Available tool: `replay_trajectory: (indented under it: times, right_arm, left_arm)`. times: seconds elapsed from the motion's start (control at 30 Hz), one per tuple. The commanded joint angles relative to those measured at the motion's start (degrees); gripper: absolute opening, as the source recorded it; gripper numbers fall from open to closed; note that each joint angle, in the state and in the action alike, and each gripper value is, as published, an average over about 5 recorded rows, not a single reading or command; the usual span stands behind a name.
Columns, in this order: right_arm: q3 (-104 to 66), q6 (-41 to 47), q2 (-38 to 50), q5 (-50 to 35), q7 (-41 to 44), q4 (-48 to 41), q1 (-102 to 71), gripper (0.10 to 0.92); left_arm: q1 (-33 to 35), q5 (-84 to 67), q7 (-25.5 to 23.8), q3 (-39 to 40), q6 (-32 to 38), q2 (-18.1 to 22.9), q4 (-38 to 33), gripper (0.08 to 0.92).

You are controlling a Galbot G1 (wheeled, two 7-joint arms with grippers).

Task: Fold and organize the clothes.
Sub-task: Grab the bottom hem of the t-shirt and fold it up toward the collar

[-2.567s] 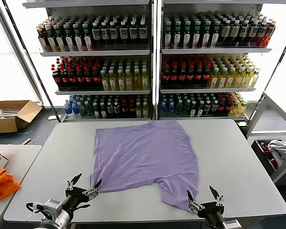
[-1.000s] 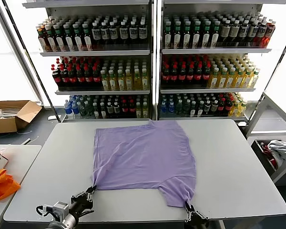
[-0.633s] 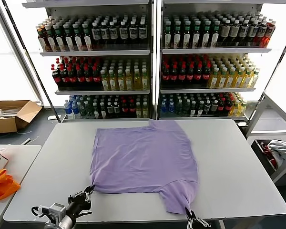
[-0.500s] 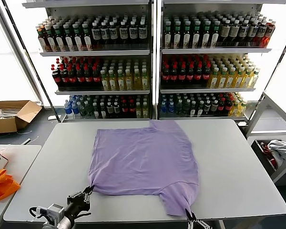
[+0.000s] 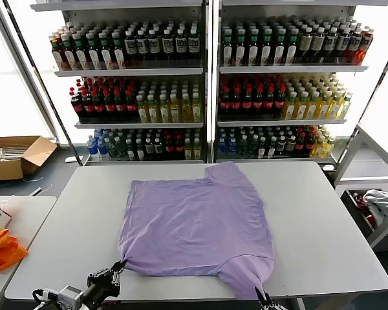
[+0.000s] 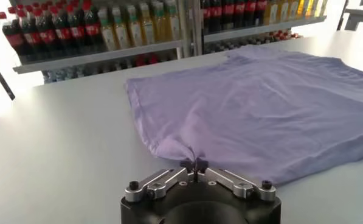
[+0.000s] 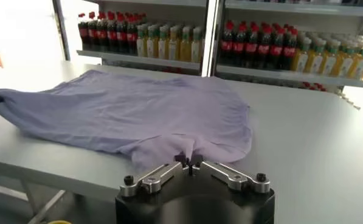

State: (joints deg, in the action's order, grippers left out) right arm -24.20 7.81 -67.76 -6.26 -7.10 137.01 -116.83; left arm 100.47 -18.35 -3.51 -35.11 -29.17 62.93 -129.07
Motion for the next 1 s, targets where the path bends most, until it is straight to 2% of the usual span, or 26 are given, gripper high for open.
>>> replay_trajectory:
  times: [0.03,0.33,0.6,0.8,1.0]
  right_arm:
    - [-0.7,0.3,0.9,-4.3,-0.7,0.4,7.5,0.109]
    - [-0.1,2.6,4.0,-11.3,-3.5,-5.5,23.9,0.109]
    - [3.0,4.1,6.9,-16.1,-4.0,-14.7,37.8,0.109]
    - [6.6,4.6,8.0,-17.2,-4.1,-22.7,46.0,0.109]
    - [11.0,5.6,7.2,-17.0,-3.8,-31.9,53.1,0.109]
  left_arm:
    - [-4.5,-2.7,0.1,0.4,-0.6,-3.3,0.0,0.086]
    - [-17.0,-4.9,-0.7,3.7,-0.8,-4.7,7.3,0.086]
    - [-27.7,-6.4,-1.3,6.7,-1.0,-6.5,14.8,0.086]
    - [-34.2,-5.8,-1.8,10.0,-0.5,-5.4,21.0,0.086]
    - [-37.8,-4.4,-2.0,12.5,0.5,-3.5,26.7,0.086]
